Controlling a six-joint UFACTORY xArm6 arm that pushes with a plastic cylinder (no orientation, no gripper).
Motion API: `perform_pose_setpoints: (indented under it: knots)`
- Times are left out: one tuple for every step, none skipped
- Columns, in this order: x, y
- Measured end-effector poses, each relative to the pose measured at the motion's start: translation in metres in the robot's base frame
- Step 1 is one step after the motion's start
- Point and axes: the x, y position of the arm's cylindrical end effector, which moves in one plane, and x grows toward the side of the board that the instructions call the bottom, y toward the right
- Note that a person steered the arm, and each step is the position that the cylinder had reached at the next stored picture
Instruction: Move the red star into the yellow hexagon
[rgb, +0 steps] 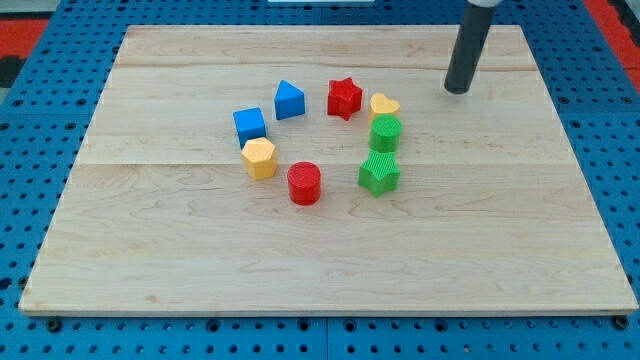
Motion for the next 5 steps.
perform_pose_setpoints:
  knots:
    - [-0.036,0.001]
    - [-0.037,-0.012]
    - [-0.034,-0.066]
    - [-0.014,-0.112]
    - [0.025,-0.13]
